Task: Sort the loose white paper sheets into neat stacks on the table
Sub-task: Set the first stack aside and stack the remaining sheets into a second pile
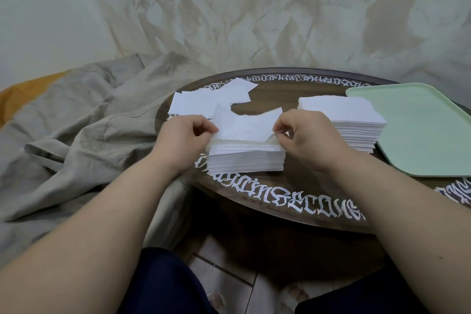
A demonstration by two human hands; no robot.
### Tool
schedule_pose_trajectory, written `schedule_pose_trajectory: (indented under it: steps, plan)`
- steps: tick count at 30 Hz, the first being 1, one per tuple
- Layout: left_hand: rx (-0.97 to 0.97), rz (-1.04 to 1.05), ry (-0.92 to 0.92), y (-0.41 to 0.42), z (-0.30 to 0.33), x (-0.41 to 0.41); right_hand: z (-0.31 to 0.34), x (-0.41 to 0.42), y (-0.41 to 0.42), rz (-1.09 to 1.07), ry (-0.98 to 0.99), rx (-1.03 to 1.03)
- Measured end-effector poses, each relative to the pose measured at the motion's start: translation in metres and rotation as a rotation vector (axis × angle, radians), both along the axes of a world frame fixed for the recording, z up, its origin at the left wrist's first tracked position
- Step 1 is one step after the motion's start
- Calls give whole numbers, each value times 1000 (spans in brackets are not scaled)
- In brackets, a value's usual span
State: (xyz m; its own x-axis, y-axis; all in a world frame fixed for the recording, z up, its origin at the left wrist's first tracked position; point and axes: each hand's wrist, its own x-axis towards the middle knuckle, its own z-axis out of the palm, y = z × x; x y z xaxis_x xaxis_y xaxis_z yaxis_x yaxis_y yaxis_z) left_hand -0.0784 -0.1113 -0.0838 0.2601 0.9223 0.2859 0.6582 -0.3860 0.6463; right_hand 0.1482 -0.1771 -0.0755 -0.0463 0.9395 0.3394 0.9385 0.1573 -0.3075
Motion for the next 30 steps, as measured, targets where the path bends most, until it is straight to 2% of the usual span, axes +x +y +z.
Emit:
schedule_pose_trajectory:
  steps: [30]
  plan:
    - [-190,-60,-6,-1,-4,-20,-10,9,3,58,-12,-99]
